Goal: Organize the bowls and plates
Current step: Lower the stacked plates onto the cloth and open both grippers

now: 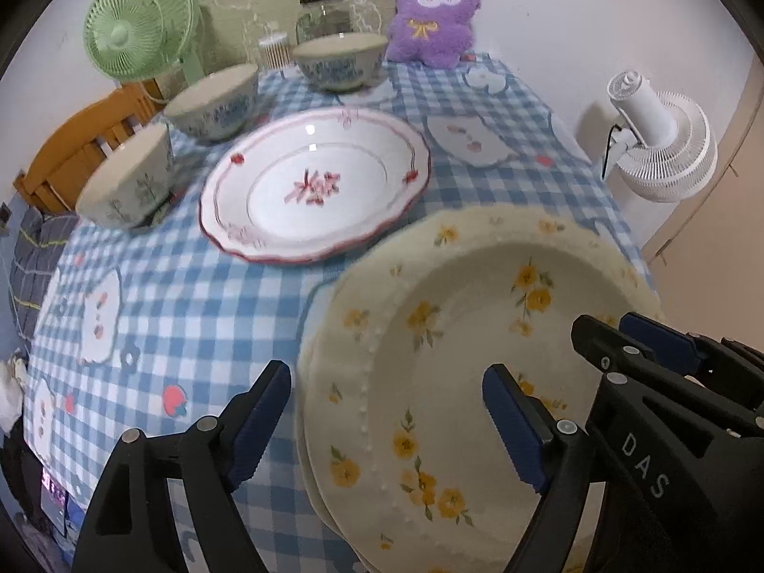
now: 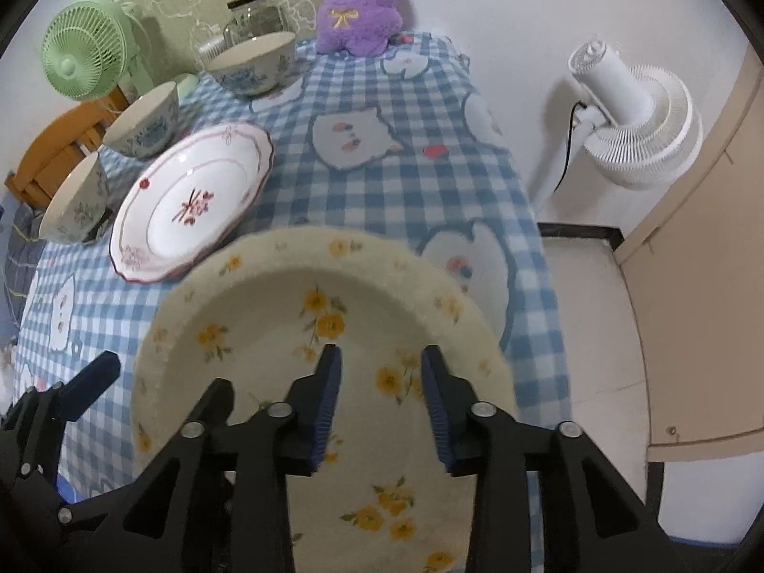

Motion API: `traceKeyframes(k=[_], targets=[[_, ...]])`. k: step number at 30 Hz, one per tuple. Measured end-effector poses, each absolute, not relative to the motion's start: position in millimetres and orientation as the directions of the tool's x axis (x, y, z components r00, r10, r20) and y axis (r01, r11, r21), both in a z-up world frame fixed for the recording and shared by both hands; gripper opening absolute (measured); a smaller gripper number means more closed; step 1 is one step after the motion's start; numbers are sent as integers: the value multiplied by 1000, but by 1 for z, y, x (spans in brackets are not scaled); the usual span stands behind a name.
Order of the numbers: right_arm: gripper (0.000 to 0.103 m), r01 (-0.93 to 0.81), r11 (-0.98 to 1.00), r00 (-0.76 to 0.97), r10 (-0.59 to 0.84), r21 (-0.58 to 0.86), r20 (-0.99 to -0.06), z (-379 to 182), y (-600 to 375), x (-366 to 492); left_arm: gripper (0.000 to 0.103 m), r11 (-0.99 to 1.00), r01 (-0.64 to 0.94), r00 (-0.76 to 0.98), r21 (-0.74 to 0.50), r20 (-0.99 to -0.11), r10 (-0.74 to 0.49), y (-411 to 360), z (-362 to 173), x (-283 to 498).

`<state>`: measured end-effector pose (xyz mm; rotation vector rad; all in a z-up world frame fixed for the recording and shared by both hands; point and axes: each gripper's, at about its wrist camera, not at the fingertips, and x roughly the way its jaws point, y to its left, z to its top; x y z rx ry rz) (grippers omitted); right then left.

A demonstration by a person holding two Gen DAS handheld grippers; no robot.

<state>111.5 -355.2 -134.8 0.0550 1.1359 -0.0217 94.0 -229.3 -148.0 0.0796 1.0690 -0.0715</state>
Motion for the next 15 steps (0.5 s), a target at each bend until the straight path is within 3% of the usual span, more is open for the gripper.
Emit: traceKeyframes(k=[4,15], targets=[[59,17,999,438,30,42,-899,-119,-360,123,85,997,71,492,25,-870,-13,-228,-134,102],[73,-63,997,489,69,44,-869,-69,-358,149,86,999,-19,532,27,-846,33,-223,-87,120]])
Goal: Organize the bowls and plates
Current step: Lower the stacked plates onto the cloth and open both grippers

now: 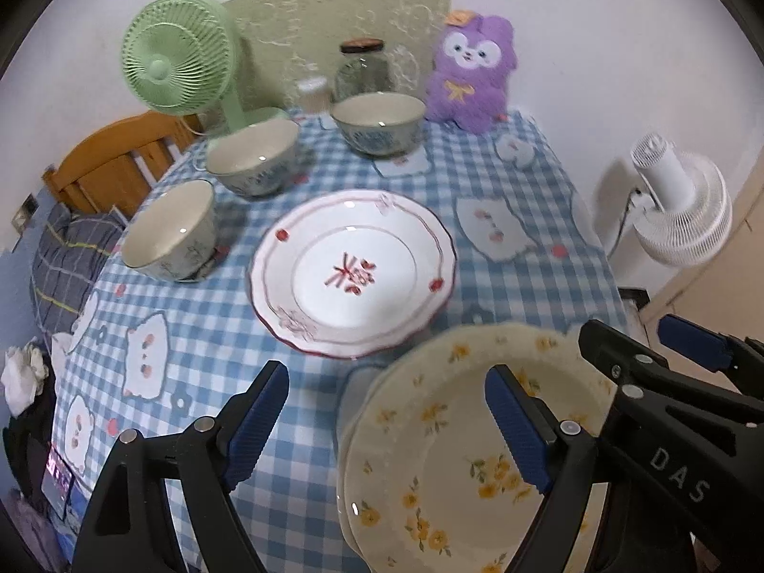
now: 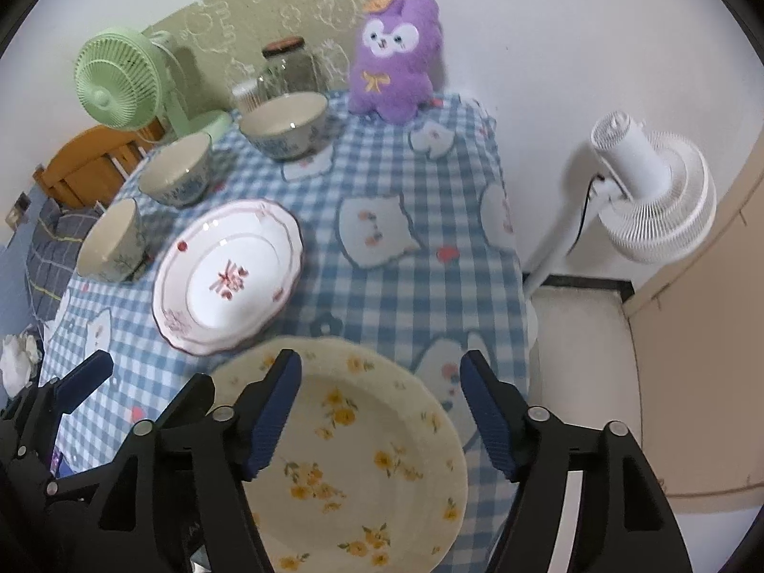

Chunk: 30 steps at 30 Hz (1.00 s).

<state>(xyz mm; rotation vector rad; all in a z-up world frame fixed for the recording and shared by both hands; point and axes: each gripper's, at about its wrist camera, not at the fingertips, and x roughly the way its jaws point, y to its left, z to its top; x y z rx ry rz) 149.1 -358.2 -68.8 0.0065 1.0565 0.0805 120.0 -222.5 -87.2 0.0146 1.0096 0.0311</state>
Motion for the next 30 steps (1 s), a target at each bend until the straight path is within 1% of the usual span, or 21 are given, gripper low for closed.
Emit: traceKeyframes(k=[5,12,17,23,30], targets=[[73,-79,996,498,68,33,-865,-57,-346,156,87,998,-62,548,23,-835,53,-214,-75,127],[73,-81,995,535,86,50,-841,-46,-316,168,87,999,-49,550,16,-834,41,-196,-66,142],[73,-70,997,544,71,40,-836,-45,-298,183,86,999,-46,561,18,-827,40,-177,-64,160],[73,-68,997,543,72,42,-837,-52,-282,203,87,998,-56,554,7,-832,37,-158,-70,181],[73,-52,997,524,71,51,-849,-76,-271,232,86,999,-46,539,14,-842,37,-149,-87,207]])
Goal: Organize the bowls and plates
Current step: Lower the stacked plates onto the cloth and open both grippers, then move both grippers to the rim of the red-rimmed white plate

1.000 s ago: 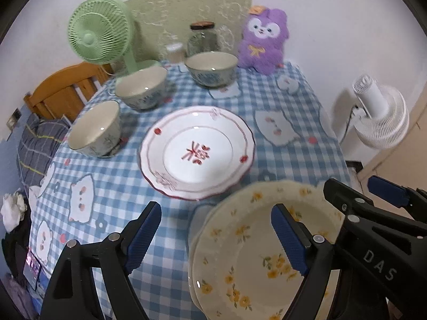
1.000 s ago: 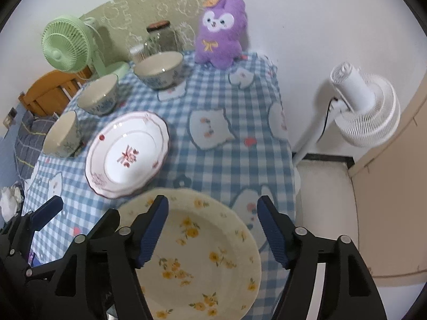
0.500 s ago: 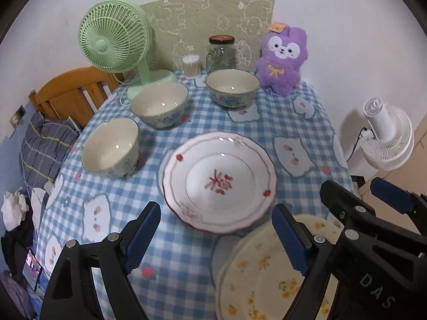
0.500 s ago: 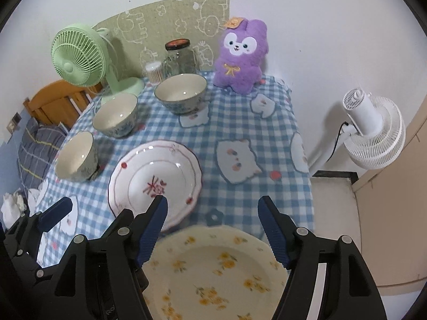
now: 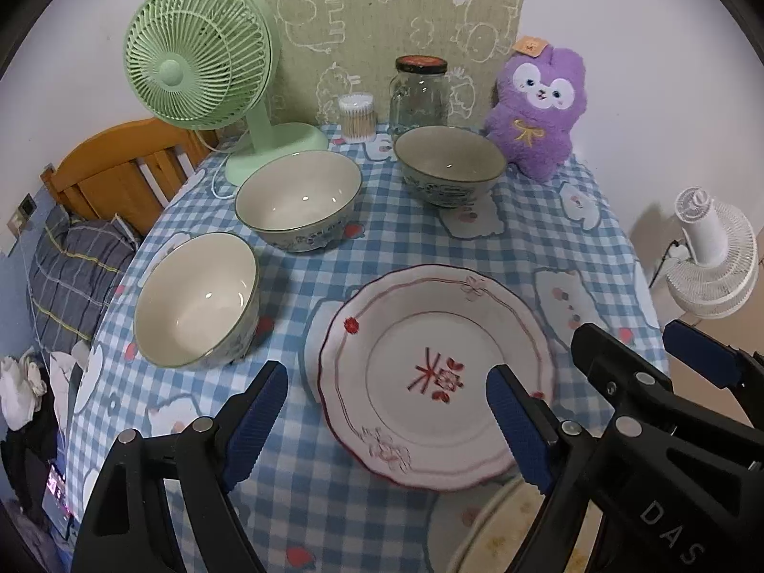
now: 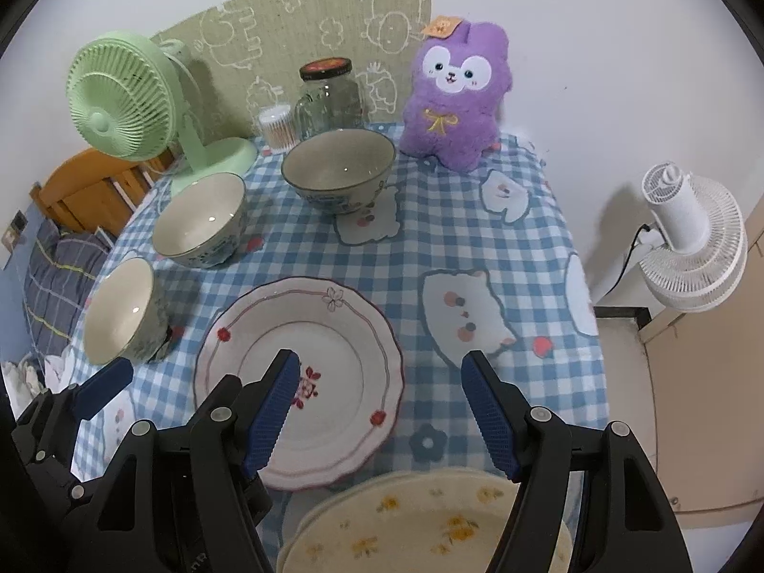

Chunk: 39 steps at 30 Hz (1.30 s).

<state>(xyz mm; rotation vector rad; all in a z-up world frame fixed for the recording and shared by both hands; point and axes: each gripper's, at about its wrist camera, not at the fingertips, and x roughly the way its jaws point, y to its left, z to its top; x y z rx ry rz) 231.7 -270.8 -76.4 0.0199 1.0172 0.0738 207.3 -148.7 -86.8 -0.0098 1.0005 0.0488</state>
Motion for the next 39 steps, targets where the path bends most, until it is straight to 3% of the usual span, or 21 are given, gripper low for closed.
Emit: traceKeyframes(k=[22,33,39], targets=[[73,-13,1000,411,22,18,-911,-163,-258,283,74,992,-124,422,-5,-905,48,-121,-167,254],[54,-17,999,366,41,38,-930,-184,-255,291,67,996,-90,418,-4,-908,34,-130,-177,255],[53,-16,1000,365,24,20,-931,-185,-253,291,66,997,-79,414,2,-910,34,-132,-176,256]])
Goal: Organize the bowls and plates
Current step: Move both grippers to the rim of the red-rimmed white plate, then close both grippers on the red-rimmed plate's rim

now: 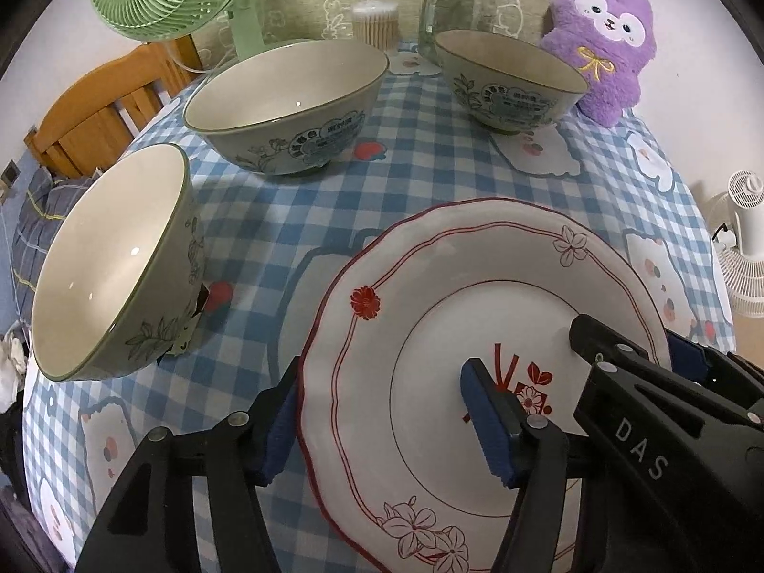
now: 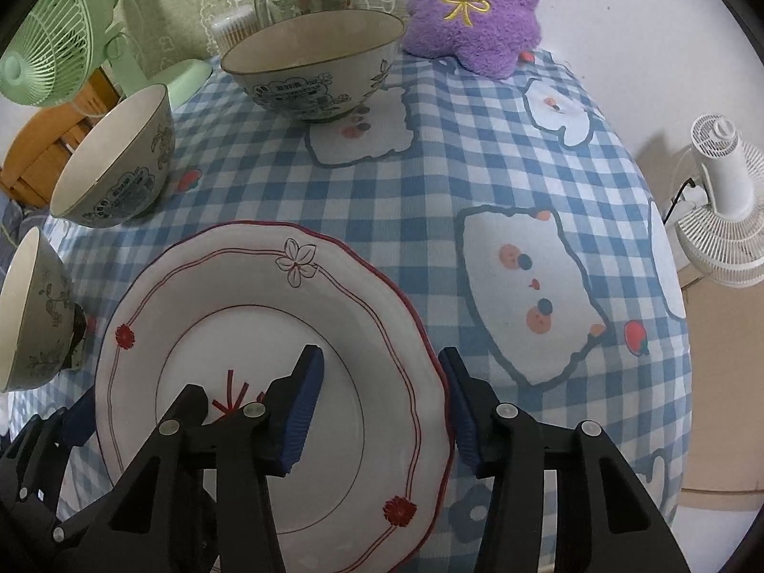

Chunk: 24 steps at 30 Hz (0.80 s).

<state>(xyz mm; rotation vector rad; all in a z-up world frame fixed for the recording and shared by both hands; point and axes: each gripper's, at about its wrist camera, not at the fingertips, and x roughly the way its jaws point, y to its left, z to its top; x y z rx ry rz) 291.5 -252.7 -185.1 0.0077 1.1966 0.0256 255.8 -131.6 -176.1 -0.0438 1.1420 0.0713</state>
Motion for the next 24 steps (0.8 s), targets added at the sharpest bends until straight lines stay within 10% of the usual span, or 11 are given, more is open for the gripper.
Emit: traceKeyframes(k=[24], targets=[[51,12,1000,338,-22,-19,-941,-175,-252,265,42,999,-37,407,31,-912,44,-122,-170,247]])
